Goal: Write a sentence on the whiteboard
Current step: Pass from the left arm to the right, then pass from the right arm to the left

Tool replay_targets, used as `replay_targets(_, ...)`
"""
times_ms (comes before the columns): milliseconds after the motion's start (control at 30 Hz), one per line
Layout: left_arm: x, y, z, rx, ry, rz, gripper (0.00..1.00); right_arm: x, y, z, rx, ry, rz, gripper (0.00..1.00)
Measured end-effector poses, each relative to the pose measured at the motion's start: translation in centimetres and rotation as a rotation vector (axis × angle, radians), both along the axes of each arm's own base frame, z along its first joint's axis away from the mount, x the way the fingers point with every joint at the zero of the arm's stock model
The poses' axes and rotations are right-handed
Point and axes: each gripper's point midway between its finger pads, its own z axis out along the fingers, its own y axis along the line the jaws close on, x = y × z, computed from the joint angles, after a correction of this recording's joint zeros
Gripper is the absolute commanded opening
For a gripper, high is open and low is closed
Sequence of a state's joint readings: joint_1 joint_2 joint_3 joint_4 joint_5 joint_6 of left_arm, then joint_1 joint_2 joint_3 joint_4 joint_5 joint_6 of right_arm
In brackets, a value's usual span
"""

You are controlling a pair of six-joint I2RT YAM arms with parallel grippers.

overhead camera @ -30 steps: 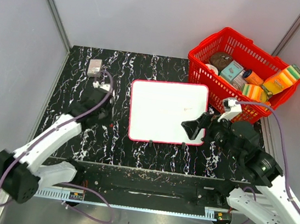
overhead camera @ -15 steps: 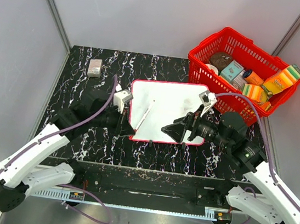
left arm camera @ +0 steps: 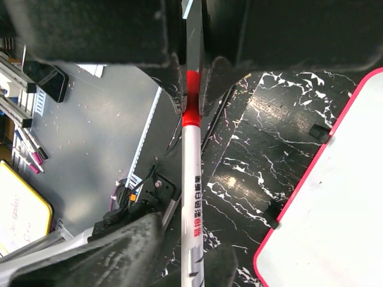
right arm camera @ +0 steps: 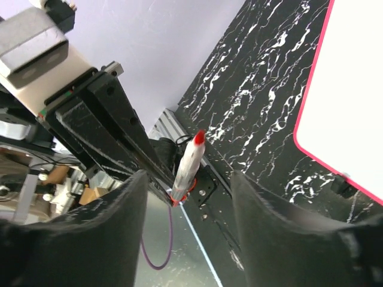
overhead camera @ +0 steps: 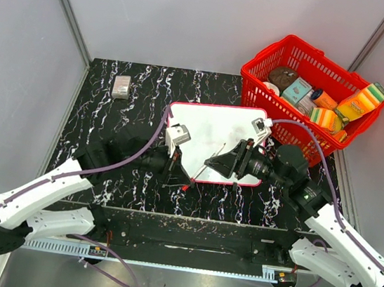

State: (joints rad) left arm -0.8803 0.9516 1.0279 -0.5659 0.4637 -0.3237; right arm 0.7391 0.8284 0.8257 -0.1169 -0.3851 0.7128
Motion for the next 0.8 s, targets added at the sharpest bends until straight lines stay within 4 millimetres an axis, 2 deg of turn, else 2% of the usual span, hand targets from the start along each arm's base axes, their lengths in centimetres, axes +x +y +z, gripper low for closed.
replay_targets(67,-0.4,-0.3,0.1,-0.003,-0.006,-0.016,0.0,0.0,0.0,0.0,0.016,0.009,-0.002,0.48)
replay_targets(100,-0.5,-0.5,0.2,-0.007,-0.009,-0.024,0.0,-0.1,0.0,0.1,0.021,0.012,-0.003,0.37)
replay_targets(167,-0.8,-0.7,0.1,-0.007,-0.01,-0.034,0.0,-0.2,-0.1,0.3,0.036,0.016,-0.007,0.23)
replay_targets(200,-0.9,-0.7,0.1,-0.007,-0.01,-0.038,0.0,-0.2,-0.1,0.5,0.046,0.016,-0.009,0.1)
replay_targets(267,-1.0,-0.8,0.1,-0.007,-0.012,-0.041,0.06,-0.3,-0.3,1.0,0.063,0.013,-0.014,0.0)
replay_targets(367,-1.0,-0.9,0.4,-0.016,-0.021,-0.046,0.49,-0.4,-0.4,1.2,0.076,0.019,-0.024,0.0)
replay_targets(400,-0.9,-1.0,0.4,-0.019,-0.028,-0.044,0.76,-0.3,-0.5,1.2,0.079,0.024,-0.031,0.0)
replay_targets(467,-0.7,-1.0,0.5,-0.018,-0.034,-0.035,0.9,-0.2,-0.6,1.2,0.088,0.032,-0.044,0.0)
replay_targets(533,-0.1,-0.9,0.5,-0.012,-0.036,0.011,0.99,-0.1,-1.1,1.1,0.099,0.037,-0.074,0.0)
replay_targets(667,1.9,0.1,1.4,-0.019,-0.031,0.189,0.99,0.1,-2.7,1.5,0.142,0.022,-0.161,0.0)
replay_targets(800,3.2,1.0,3.6,-0.112,0.03,0.369,0.99,0.3,-5.7,2.5,0.23,-0.015,-0.299,0.0)
